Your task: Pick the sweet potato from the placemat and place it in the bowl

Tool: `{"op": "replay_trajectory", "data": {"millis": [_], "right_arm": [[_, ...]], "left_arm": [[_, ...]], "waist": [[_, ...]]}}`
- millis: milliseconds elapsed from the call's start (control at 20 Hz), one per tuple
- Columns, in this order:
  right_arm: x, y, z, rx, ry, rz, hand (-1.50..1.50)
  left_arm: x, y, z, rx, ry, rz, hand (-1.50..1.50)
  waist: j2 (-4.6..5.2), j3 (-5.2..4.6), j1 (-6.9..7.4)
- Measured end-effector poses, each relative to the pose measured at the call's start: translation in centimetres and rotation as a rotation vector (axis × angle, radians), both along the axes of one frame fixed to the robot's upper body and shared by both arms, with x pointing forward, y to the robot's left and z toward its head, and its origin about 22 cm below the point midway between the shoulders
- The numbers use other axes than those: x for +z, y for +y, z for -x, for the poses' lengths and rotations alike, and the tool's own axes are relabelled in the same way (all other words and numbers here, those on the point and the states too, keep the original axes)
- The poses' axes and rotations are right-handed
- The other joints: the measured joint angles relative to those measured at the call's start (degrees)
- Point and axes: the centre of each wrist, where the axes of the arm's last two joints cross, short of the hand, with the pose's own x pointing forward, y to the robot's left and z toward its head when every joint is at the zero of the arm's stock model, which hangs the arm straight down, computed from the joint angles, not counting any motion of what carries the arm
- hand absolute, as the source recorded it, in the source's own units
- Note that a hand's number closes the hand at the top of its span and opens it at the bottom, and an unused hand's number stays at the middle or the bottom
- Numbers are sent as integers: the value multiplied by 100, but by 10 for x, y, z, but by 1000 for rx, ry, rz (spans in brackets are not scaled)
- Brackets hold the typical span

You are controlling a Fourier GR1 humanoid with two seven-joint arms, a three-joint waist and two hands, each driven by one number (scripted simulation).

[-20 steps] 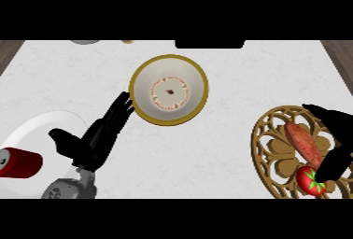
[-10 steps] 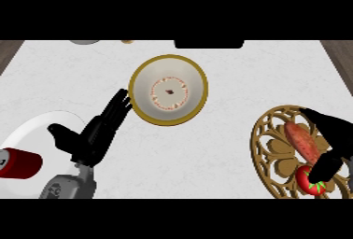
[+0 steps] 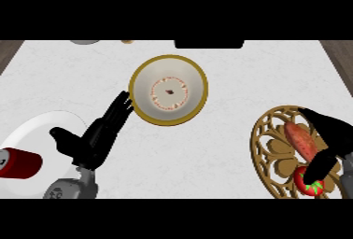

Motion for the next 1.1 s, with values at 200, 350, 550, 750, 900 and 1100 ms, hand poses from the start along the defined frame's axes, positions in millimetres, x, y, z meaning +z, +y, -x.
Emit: {"op": "replay_trajectory", "data": {"millis": [200,350,550,750,900,1100], "right_arm": [[-16,-3,0,-1,-11,-14,-150],[-22,-4,1,13,-31,-34,150],[-25,-4,-4,59,-70,-37,150],[-32,-5,-5,95,-94,-35,150],[-36,-4,-10,117,-101,-31,150],[-39,6,-12,138,-122,-8,150]], "left_arm": [[-2,-1,-4,2,7,3,0],[4,1,-2,-1,1,2,0],[6,3,-2,2,-1,-4,0],[6,-2,-4,-1,-4,1,0],[4,1,-6,4,-5,1,0],[3,4,-5,0,-7,0,0]], "waist": [[-8,-15,0],[-14,-22,4],[-10,-16,9],[-10,-18,6],[-9,-16,7],[-11,-19,6]]}}
